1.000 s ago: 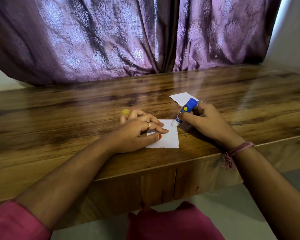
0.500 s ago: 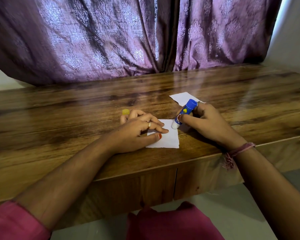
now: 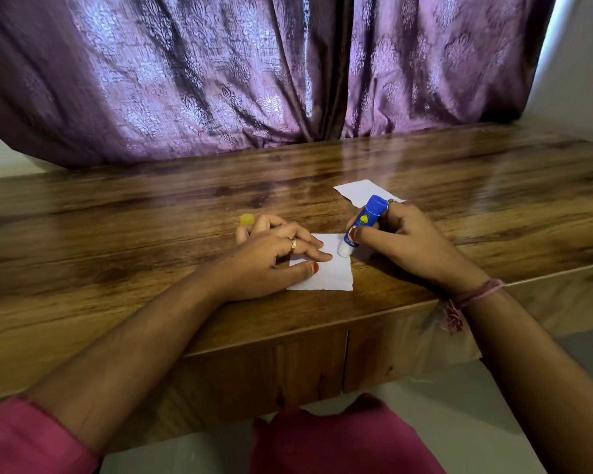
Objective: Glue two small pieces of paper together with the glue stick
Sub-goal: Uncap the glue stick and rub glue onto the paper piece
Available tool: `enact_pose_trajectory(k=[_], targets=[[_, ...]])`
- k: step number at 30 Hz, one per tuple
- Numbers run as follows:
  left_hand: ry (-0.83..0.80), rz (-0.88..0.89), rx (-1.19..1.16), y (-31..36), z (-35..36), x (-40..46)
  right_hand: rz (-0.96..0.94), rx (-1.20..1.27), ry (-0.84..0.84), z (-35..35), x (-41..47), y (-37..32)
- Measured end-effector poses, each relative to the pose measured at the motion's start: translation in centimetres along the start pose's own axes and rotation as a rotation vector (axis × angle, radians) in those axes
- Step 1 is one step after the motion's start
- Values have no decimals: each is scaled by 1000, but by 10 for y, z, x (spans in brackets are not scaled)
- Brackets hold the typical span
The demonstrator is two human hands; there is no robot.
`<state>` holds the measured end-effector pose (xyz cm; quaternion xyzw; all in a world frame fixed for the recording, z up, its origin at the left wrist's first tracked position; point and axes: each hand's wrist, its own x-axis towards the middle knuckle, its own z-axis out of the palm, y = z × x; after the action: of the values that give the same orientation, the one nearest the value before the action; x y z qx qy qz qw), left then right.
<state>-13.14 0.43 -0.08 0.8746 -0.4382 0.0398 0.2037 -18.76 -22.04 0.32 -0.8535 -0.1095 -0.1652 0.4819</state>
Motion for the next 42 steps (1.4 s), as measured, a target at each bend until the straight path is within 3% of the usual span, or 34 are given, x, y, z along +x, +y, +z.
enact_pose_trajectory(k=[42], targets=[[4, -1, 15, -2, 2, 1, -32, 52, -135, 1, -5, -7]])
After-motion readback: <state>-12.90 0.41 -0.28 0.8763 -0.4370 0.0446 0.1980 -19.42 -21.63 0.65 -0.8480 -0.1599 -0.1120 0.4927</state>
